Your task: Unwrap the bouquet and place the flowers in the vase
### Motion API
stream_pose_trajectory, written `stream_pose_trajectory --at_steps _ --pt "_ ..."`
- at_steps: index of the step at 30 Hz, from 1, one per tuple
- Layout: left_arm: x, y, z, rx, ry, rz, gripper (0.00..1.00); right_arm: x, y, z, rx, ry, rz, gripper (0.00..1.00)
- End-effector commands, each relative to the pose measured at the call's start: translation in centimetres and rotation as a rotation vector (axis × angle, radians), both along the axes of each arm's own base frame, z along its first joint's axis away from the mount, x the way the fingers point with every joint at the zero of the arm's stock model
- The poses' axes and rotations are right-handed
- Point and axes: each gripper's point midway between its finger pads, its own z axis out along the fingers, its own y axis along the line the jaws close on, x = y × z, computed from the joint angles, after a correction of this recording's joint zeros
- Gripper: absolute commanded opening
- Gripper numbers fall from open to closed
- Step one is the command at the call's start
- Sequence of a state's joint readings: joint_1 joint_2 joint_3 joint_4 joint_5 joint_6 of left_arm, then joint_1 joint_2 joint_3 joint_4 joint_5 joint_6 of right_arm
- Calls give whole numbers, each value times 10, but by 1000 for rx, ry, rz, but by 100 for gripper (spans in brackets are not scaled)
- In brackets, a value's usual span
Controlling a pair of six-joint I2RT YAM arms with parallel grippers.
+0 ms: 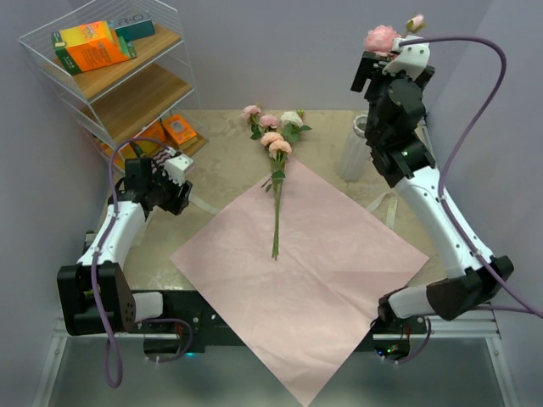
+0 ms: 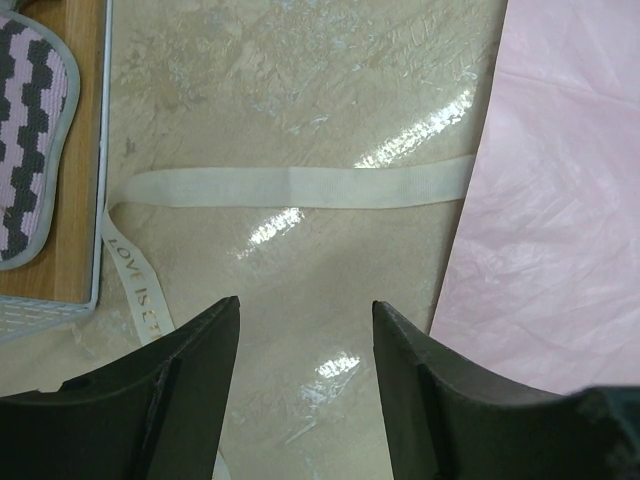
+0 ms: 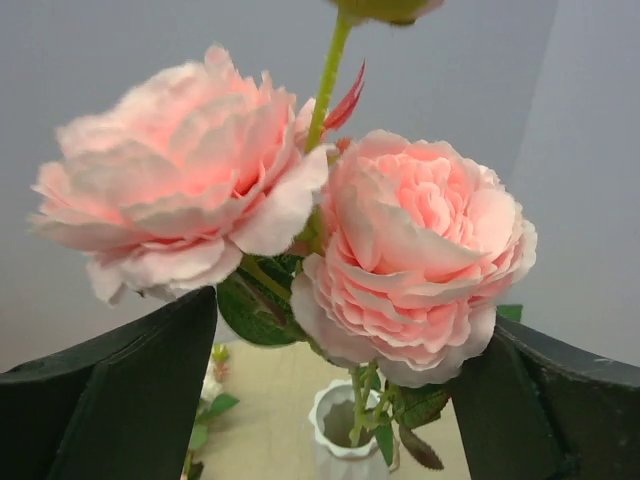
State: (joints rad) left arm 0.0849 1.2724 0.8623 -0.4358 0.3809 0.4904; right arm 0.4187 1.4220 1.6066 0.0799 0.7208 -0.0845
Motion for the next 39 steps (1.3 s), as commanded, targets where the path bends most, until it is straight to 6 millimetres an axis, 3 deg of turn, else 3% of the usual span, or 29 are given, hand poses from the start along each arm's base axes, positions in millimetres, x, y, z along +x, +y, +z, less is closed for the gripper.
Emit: stream_pose_trajectory --at_steps 1,6,13,16,19,21,22,24,25,30,36,39 --pt "7 -1 26 -14 -61 -6 60 -43 14 28 106 -37 193 95" --pt "5 -4 28 -33 -53 -11 60 -70 27 67 88 -89 339 99" --pt "4 -7 31 -50 -43 -11 61 -124 36 157 82 -253 515 99" --pt "4 -5 33 -42 -46 -4 60 -139 40 179 77 -297 573 99" --pt "3 -4 33 -37 -45 -3 61 -126 35 164 66 -200 511 99" --pt "3 -4 36 -36 -53 -3 61 -100 35 134 57 -88 453 99" --pt "2 -4 34 -36 -49 -4 61 -87 37 108 42 -12 431 99" --pt "2 -4 37 -32 -57 -5 60 -82 33 88 42 24 391 99" --pt "1 -3 36 -28 -56 -3 61 -68 37 63 33 62 381 99" --pt "-1 0 37 -7 -65 -4 61 -41 42 18 26 187 348 99" --pt "-2 -1 38 -6 -71 -6 61 -29 54 9 38 278 376 99" --pt "-3 -1 35 -8 -68 -7 60 -37 55 19 58 245 399 99"
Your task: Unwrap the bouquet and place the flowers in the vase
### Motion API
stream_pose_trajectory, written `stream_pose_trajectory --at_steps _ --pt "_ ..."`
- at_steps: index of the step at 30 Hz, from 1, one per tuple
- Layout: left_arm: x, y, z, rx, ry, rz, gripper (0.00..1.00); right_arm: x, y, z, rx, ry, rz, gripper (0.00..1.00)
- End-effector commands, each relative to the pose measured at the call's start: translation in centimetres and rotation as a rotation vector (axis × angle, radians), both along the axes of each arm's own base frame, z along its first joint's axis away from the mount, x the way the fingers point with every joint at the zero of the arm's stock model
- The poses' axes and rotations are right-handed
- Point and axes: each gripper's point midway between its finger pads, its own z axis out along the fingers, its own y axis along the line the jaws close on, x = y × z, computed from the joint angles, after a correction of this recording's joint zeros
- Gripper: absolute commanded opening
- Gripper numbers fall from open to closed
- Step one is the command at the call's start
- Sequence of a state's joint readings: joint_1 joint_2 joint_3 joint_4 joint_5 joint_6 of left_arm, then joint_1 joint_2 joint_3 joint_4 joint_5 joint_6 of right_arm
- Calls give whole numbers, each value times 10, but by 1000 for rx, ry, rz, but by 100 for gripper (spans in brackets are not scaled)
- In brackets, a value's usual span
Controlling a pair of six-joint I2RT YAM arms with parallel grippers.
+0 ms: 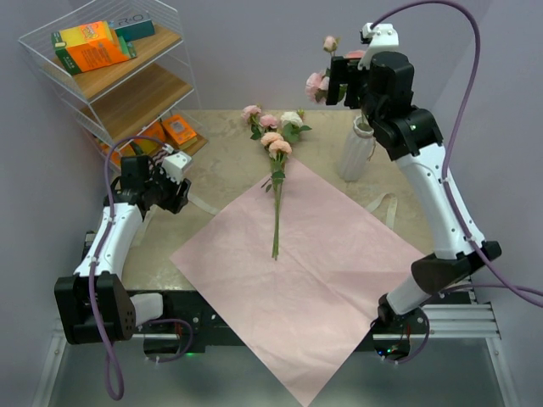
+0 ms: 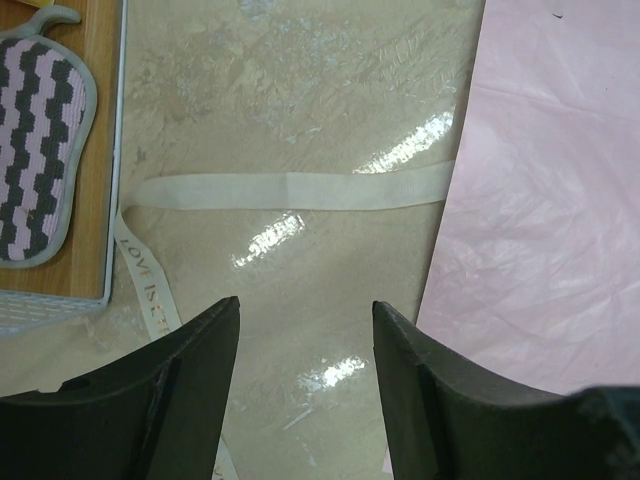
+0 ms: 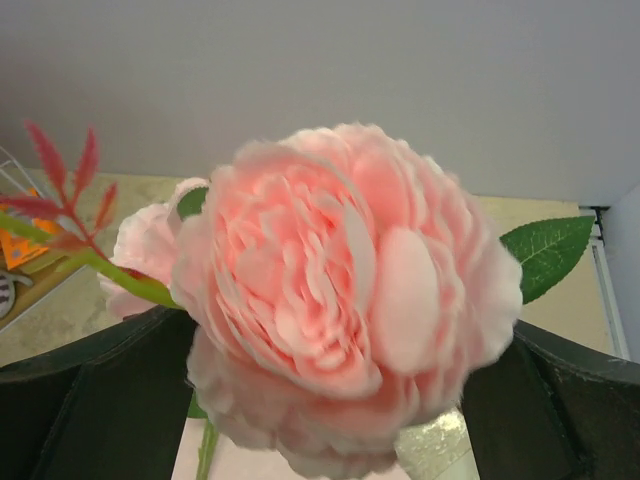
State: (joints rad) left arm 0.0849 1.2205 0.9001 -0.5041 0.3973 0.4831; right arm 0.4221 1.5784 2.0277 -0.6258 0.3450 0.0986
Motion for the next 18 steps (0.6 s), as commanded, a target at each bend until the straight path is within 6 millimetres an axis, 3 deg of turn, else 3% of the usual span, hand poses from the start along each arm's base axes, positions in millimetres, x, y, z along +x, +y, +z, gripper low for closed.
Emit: stream_pose_trajectory --at_steps 1,7,14,18 --pt "4 3 13 8 -47 0 61 -42 -18 60 92 -127 -1 99" --pt "5 2 16 8 -52 -6 60 -62 -23 84 121 -163 18 99" --pt "3 -1 16 -13 -39 -14 61 -99 -30 122 152 -249 75 99" --pt "3 -2 20 -17 -41 -12 61 -115 -22 137 185 -282 153 99"
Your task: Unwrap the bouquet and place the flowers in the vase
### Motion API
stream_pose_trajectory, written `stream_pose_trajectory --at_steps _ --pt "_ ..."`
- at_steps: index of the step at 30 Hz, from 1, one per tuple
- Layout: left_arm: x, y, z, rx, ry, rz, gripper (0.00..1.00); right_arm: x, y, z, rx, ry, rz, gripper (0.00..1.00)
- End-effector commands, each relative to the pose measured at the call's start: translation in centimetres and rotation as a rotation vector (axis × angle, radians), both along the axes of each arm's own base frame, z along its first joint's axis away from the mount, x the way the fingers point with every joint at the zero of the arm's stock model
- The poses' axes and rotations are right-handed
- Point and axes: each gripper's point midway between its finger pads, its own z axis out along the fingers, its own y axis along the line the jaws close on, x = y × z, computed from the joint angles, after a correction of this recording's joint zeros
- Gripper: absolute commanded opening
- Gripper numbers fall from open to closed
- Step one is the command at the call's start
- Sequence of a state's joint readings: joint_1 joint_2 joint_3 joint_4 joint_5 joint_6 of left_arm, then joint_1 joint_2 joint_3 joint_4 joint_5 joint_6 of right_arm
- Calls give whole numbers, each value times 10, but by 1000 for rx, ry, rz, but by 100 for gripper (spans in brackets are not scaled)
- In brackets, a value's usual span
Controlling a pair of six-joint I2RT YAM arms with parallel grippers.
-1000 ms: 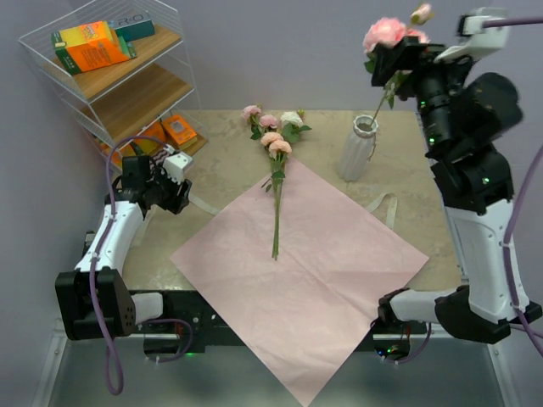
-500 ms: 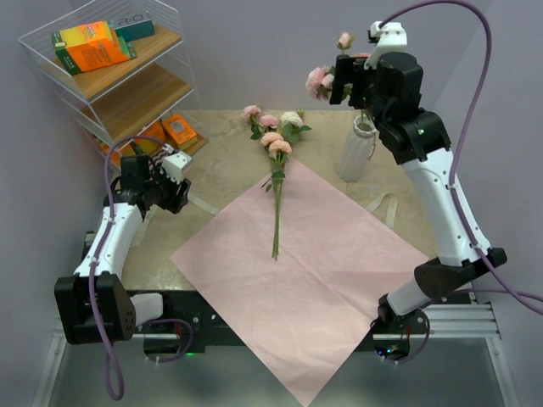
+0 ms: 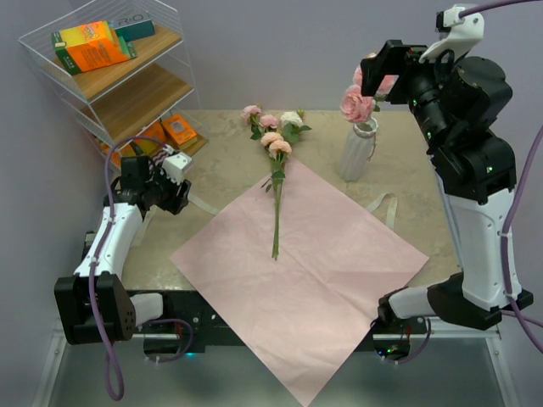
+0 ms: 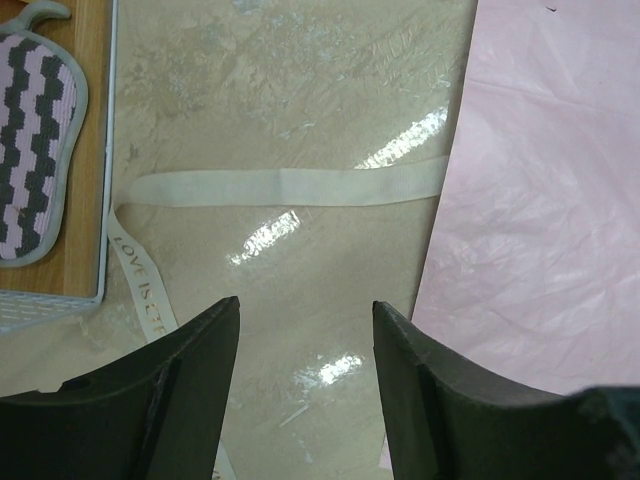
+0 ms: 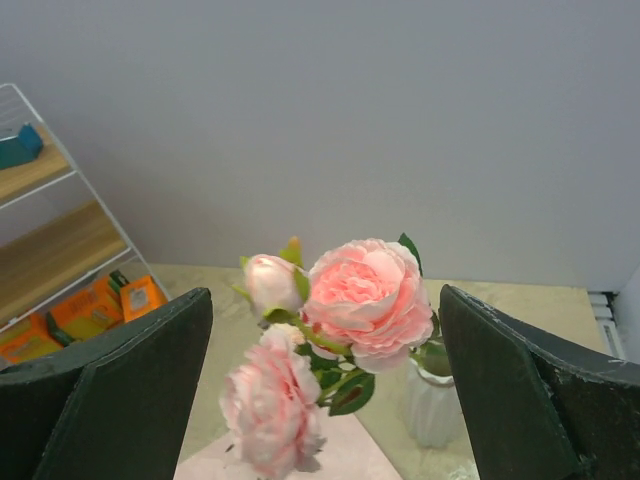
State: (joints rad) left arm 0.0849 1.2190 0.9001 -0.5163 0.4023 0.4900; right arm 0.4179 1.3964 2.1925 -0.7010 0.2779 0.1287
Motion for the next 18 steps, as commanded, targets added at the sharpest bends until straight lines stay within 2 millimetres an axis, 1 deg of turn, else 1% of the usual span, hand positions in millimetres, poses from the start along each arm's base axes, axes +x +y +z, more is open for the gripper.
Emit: stream_pose_trajectory --at_steps 1,2,3,4,6,7,8,9,10,11,12,13,14,15,16,17,18 --pt "6 -1 22 -18 -49 -4 60 -28 10 26 43 -64 118 99" --pt "6 -1 23 -19 -49 -1 61 -33 14 31 53 -82 146 99" --pt "7 -1 25 -21 -54 0 61 -41 15 42 63 -127 169 99" --pt "8 0 25 -21 -54 4 61 -46 21 47 64 -151 210 99" --pt "8 -1 24 -30 -51 13 61 -49 30 58 69 -212 257 99" --pt "9 -2 24 -33 -50 13 61 -55 45 61 73 -228 304 99" --pt "9 -3 21 -43 -38 14 61 -50 54 59 31 -235 292 99" --pt "10 -2 20 -46 -35 18 61 -53 63 63 11 -237 286 99" --pt "11 -3 19 -49 -30 21 61 -42 109 43 -36 -175 344 99" --pt "11 -3 13 -54 -8 25 61 -42 108 47 -95 -173 288 99" --pt "12 -3 12 -55 -3 28 61 -40 124 40 -128 -156 298 99" --pt "11 -2 10 -55 5 32 61 -32 167 15 -187 -108 338 99" --pt "12 -2 9 -56 5 35 61 -29 173 11 -222 -102 310 99" --pt "11 -2 7 -55 9 36 61 -26 188 1 -244 -88 311 99" --pt "11 -1 8 -51 -1 41 61 -27 204 -9 -265 -74 329 99" --pt "11 0 7 -49 -4 44 61 -17 222 -33 -302 -30 319 99" --pt "10 0 5 -48 1 46 61 -16 232 -45 -317 -9 316 99"
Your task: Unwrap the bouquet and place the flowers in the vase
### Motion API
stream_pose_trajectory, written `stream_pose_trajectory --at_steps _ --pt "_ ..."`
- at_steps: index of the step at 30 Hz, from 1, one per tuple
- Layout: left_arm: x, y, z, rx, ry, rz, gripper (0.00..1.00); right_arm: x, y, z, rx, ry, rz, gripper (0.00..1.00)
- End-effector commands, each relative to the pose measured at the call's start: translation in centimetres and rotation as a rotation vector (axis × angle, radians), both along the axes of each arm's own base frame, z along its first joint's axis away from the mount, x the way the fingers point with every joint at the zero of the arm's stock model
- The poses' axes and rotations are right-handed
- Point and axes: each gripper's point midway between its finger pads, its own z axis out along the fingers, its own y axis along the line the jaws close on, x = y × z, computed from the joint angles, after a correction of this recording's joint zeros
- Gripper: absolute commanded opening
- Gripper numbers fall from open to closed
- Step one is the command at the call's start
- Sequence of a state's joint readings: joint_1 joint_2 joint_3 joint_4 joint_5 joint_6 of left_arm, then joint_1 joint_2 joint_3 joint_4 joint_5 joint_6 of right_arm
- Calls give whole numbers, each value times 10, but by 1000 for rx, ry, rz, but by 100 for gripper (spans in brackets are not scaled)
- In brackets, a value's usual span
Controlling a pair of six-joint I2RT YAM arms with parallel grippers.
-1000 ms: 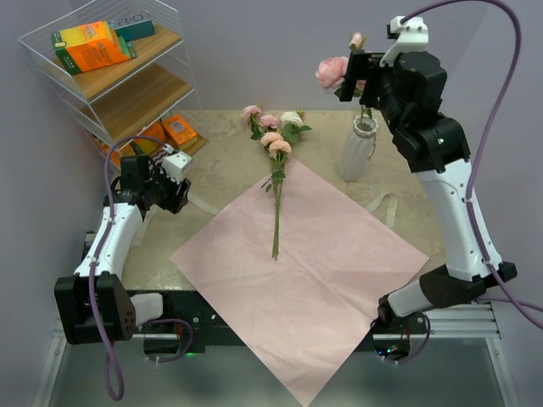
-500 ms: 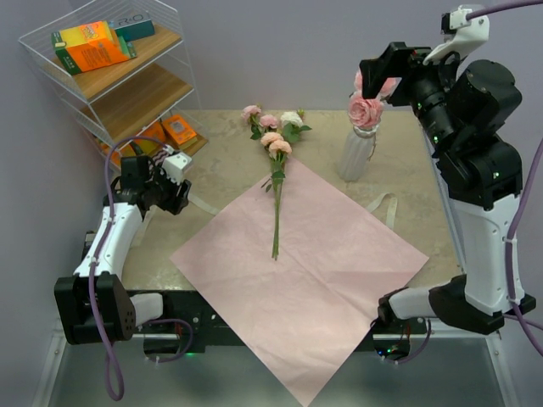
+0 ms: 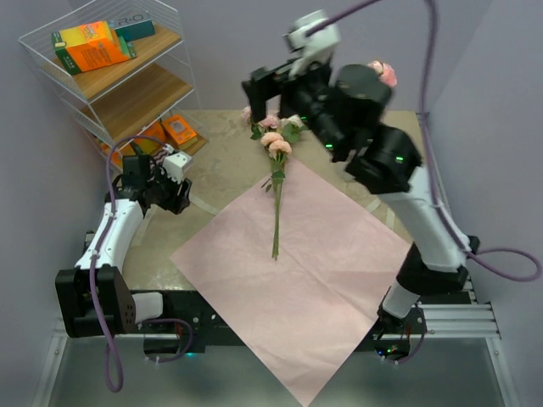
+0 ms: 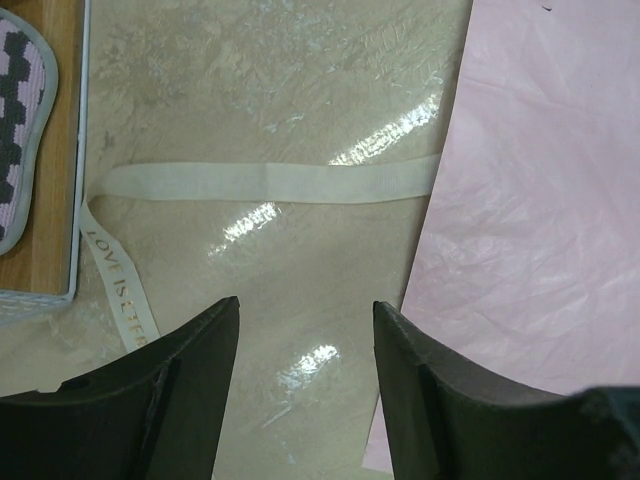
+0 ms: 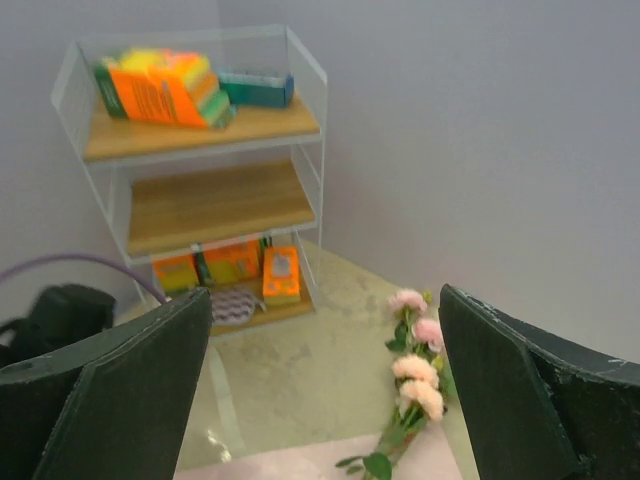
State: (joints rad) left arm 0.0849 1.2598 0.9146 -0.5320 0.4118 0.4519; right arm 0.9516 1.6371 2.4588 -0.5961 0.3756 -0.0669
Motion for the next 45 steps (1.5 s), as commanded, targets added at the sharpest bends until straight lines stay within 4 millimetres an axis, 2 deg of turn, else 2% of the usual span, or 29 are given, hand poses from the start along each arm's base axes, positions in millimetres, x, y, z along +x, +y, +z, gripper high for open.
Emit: stream_pose_trajectory --at_steps 1,2,4,5,7,8,10,11,13,14,15,16,18,19,21,24,30,40,44,45 --pt "11 4 13 -8 -55 29 61 37 55 -95 -266 114 -131 99" --pt "11 4 12 -6 -55 29 61 45 67 -123 -318 147 -149 99" --pt "12 6 11 0 -54 33 61 52 74 -152 -350 186 -198 99" --pt "11 5 9 2 -51 32 61 56 83 -182 -368 232 -201 99" --pt "12 7 9 6 -57 33 61 54 94 -211 -368 284 -157 99" --pt "12 7 8 10 -59 33 61 54 103 -239 -344 343 -142 99" --pt "13 7 8 12 -64 33 61 49 115 -264 -329 401 -57 99" --pt "12 7 5 14 -60 32 61 47 121 -291 -326 456 -29 99" --pt "12 7 3 16 -62 32 61 49 127 -328 -331 554 13 96" --pt "11 7 2 15 -60 31 61 49 123 -351 -334 628 -1 91" --pt "11 8 1 16 -61 32 61 57 114 -366 -336 676 -32 85" --pt "10 7 1 15 -59 29 61 61 113 -393 -367 731 -47 77" --pt "9 7 0 17 -63 27 61 70 92 -421 -384 798 -138 65" --pt "8 7 -1 18 -65 26 61 75 85 -429 -373 805 -166 54" --pt "7 7 -2 23 -69 23 61 86 67 -439 -293 807 -221 43" --pt "6 7 -4 26 -68 18 61 96 52 -452 -235 826 -252 43" --pt "7 7 -7 28 -73 14 61 117 40 -496 -289 881 -326 43" --pt "9 10 -13 40 -65 17 61 145 28 -519 -283 901 -350 42" --pt "10 11 -13 49 -68 17 61 150 33 -520 -266 900 -329 41" --pt "10 11 -13 50 -70 16 61 151 34 -520 -264 901 -325 38"
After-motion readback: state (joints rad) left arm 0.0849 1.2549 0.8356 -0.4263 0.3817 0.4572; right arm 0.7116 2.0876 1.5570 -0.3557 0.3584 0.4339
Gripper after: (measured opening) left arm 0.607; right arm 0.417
